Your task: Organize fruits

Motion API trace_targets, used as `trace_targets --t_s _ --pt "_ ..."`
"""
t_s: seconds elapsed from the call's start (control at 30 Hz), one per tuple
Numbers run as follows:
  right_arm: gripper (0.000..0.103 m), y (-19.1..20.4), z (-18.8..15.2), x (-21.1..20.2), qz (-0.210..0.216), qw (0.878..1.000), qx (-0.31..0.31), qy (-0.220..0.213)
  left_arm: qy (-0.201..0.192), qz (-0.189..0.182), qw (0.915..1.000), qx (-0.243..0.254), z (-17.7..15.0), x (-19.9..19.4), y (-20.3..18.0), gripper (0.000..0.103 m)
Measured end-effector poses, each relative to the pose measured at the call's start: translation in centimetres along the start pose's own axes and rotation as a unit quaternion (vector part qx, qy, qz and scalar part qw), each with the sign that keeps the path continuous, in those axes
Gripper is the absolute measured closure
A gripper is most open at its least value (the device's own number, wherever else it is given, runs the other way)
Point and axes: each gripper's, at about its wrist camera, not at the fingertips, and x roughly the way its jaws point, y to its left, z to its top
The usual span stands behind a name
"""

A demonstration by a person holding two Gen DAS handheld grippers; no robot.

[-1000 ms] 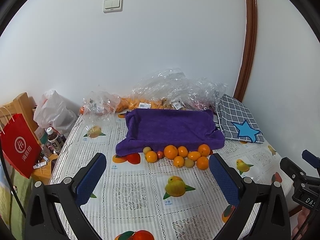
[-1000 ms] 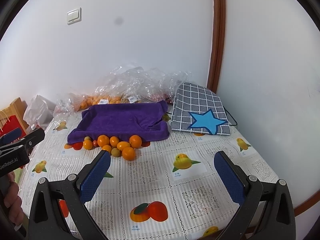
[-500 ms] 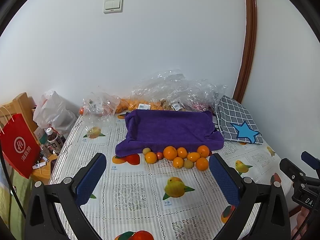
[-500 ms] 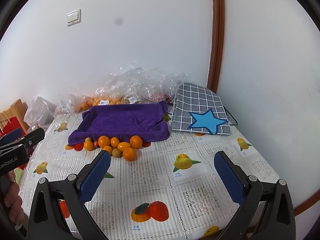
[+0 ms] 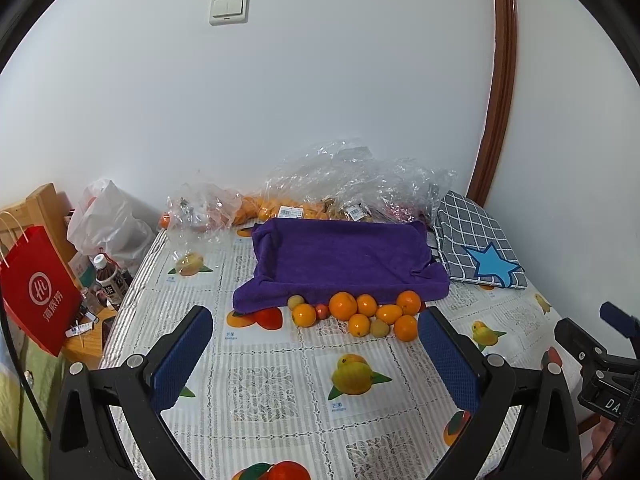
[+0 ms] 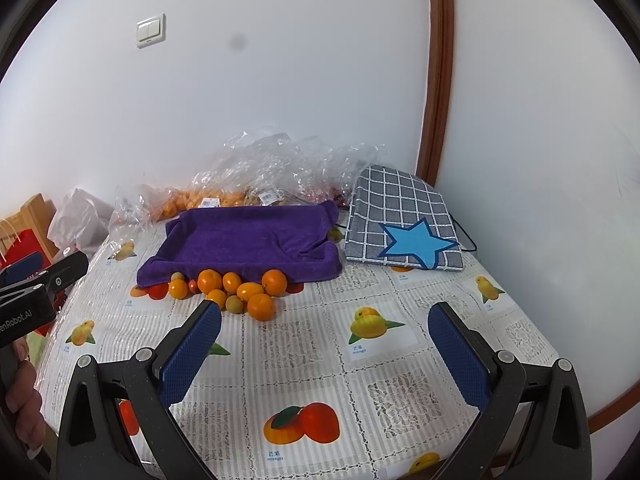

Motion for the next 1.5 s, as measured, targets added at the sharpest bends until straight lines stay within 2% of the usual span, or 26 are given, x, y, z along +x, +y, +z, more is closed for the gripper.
trace_targets --t_s 0.1,0.33,0.57,0.8,1.0,1.07,1.13,1.27,1.33,1.43,1.5 --pt "0.001 0.3 0.6 -0.2 0.001 1.000 -0.006 -0.008 -0.019 0.007 0.9998 -0.002 0.5 -0.7 0.2 0.000" --pt "0.001 0.2 0.4 0.2 0.015 1.000 0.009 -0.002 -0.021 0.004 0.9998 -0.007 0.8 -1.0 1.0 0.000" --pt "0.001 0.8 0.1 0.8 0.003 1.000 -0.008 0.002 -0.020 0.006 0.9997 -0.010 0.4 -0.3 1.4 0.000" --pt "0.001 1.6 -1.1 2.8 0.001 1.000 -0.024 -0.005 -0.013 0.000 0.9999 -0.002 -0.4 2.0 1.9 0.000" --pt "0.003 2.3 -2.2 6.7 0.035 0.999 -0.033 0.014 0.007 0.005 1.0000 -0.001 -1.5 5.7 3.2 0.000" --pt "0.006 2.6 -2.6 8.3 0.034 0.998 -0.034 0.027 0.017 0.006 0.9998 -0.003 -1.8 7.0 3.8 0.005" --pt "0.013 2.9 -3.0 10.3 0.045 0.997 -0.034 0.046 0.030 0.012 0.9995 0.001 -2.2 8.4 4.1 0.009" --pt "0.024 3.4 -4.1 14.2 0.062 0.994 -0.032 0.087 0.057 -0.003 0.9984 -0.001 -2.7 11.1 4.8 0.030" --pt "0.035 3.7 -4.6 15.9 0.074 0.992 -0.029 0.098 0.067 -0.010 0.9977 -0.005 -3.1 12.4 5.3 0.035" --pt "0.038 4.3 -5.0 17.8 0.088 0.991 -0.027 0.099 0.080 -0.012 0.9967 -0.001 -3.5 14.1 5.7 0.042" --pt "0.038 4.7 -5.3 18.8 0.115 0.988 -0.026 0.101 0.083 -0.011 0.9965 -0.002 -3.8 14.8 5.8 0.044"
